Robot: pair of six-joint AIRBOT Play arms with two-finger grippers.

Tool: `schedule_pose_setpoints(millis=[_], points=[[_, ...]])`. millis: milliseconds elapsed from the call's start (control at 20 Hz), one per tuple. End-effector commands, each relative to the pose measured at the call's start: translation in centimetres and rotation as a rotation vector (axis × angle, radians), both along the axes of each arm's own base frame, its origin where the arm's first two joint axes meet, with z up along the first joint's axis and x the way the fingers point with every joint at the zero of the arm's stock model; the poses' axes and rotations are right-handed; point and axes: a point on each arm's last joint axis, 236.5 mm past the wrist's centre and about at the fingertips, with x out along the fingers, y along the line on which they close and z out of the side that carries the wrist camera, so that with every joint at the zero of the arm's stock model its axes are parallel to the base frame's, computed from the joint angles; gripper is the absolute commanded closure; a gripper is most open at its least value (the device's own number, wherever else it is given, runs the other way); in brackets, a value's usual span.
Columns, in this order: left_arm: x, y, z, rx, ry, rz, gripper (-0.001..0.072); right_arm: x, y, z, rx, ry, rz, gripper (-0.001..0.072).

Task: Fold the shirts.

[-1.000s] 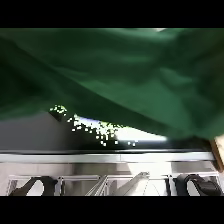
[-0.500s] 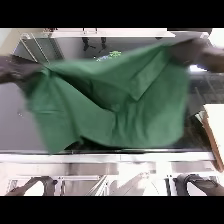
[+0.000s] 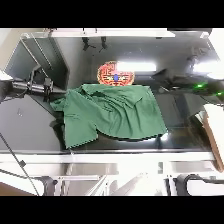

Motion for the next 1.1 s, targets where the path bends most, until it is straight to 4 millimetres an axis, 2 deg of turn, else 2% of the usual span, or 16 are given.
schedule_pose_setpoints(millis=[0, 100, 200, 250, 400, 500, 550, 650, 800, 950, 1050], points=[[-5.4, -0.2, -0.6, -0.075, 0.163, -0.051, 0.0397, -4.7, -4.0, -1.3, 0.018, 0.103, 0.083, 0.0094], [-8.6, 0.5, -2.2, 0.011, 0.205, -0.032, 0.0397, -6.9, -4.1, -2.7, 0.059, 0.153, 0.104, 0.0095], [-10.6, 3.3, -5.4, 0.192, 0.211, 0.034, 0.0397, -8.2, -3.7, -4.3, 0.075, 0.182, 0.114, 0.0095], [-10.6, 4.8, -6.6, 0.267, 0.200, 0.098, 0.0397, -8.8, -3.3, -4.8, 0.082, 0.195, 0.121, 0.0095], [-7.5, 9.5, -8.9, 0.419, 0.091, 0.353, 0.0397, -9.9, -2.8, -5.7, 0.103, 0.229, 0.128, 0.0095], [-6.1, 10.6, -9.9, 0.472, 0.048, 0.402, 0.0397, -10.4, -2.4, -5.6, 0.115, 0.237, 0.144, 0.0095], [-5.5, 10.2, -10.2, 0.466, 0.031, 0.386, 0.0397, -10.4, -2.3, -5.5, 0.116, 0.237, 0.150, 0.0095], [-4.0, 7.6, -10.5, 0.416, 0.003, 0.307, 0.0397, -10.4, -2.1, -5.4, 0.116, 0.232, 0.155, 0.0095], [-2.9, 4.7, -11.9, 0.379, 0.025, 0.191, 0.0398, -10.4, -2.1, -5.4, 0.117, 0.232, 0.156, 0.0095], [-3.1, 1.5, -12.6, 0.327, 0.057, 0.066, 0.0399, -10.4, -2.1, -5.4, 0.116, 0.232, 0.155, 0.0095], [-3.5, 0.0, -12.6, 0.298, 0.072, -0.003, 0.0399, -10.4, -2.1, -5.4, 0.115, 0.229, 0.156, 0.0095]])
